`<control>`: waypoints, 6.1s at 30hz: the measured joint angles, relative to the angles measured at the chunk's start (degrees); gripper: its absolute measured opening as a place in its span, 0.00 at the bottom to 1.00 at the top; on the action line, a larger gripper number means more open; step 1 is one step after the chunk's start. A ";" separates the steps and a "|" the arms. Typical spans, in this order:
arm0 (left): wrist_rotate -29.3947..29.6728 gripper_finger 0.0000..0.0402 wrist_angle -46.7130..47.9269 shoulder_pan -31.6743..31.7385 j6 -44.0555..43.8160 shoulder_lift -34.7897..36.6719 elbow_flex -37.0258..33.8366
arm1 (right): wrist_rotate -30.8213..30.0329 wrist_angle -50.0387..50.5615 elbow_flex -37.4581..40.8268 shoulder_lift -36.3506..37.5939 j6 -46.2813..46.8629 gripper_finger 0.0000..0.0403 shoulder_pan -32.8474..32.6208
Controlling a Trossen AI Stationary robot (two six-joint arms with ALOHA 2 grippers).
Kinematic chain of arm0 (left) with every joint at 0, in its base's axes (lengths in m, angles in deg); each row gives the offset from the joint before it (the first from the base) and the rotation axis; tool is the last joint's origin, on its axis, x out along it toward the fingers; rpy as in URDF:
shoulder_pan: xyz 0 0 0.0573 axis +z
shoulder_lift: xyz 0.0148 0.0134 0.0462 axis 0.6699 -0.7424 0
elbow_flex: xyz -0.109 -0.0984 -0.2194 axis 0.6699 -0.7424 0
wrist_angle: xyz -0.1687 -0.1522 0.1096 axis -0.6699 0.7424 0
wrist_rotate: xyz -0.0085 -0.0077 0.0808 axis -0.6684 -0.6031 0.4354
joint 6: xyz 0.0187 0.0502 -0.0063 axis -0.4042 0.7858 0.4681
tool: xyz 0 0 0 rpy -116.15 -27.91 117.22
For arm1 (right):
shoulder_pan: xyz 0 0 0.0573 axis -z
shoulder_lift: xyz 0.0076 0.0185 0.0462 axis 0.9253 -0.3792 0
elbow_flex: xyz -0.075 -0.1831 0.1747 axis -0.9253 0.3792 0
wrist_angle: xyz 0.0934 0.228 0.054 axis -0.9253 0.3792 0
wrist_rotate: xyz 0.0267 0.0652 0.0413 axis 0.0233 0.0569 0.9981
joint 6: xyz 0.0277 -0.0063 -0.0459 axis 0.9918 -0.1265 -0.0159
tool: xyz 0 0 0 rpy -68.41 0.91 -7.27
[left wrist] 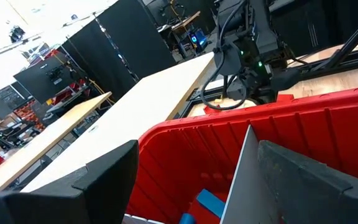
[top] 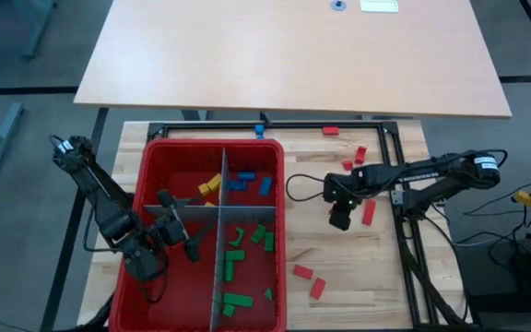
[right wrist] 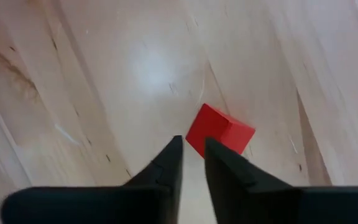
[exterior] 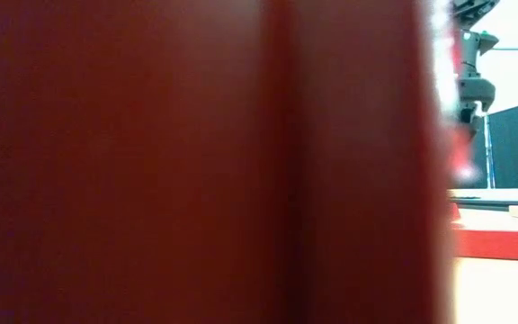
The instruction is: Sort blocks
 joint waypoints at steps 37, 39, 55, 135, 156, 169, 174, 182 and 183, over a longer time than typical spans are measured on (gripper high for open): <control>0.00 0.78 -2.33 1.35 -0.68 0.00 0.00 | -7.55 0.18 0.00 -8.16 -20.60 0.62 0.00; 0.00 0.78 -2.52 1.35 -0.68 0.00 0.00 | -7.51 0.20 0.00 -9.63 -20.60 0.61 0.00; -0.03 0.78 -2.44 1.35 -0.66 0.00 -0.02 | -6.99 -0.75 -1.70 -12.17 -6.33 0.60 0.02; -4.50 0.78 -1.90 1.35 2.29 0.00 -0.02 | -1.85 -9.09 -5.81 5.66 32.50 0.30 0.00; -17.52 0.78 -22.66 15.28 40.90 -4.39 -0.09 | -2.33 -25.64 -24.52 4.10 18.26 0.30 -4.04; -21.34 0.78 -42.03 20.65 58.33 -15.21 -0.09 | 5.12 -35.49 -29.77 -6.98 15.16 0.30 -6.97; -26.42 0.79 -46.55 21.19 58.36 -15.72 -0.09 | 6.09 -36.25 -29.78 -7.32 14.79 0.30 -6.97; -32.54 0.79 -50.95 22.77 58.51 -15.74 -0.09 | 6.52 -37.80 -29.77 -7.30 14.39 0.30 -6.97; -32.74 0.79 -51.11 22.98 58.46 -15.74 -0.09 | 6.52 -37.78 -29.77 -7.30 14.27 0.30 -6.97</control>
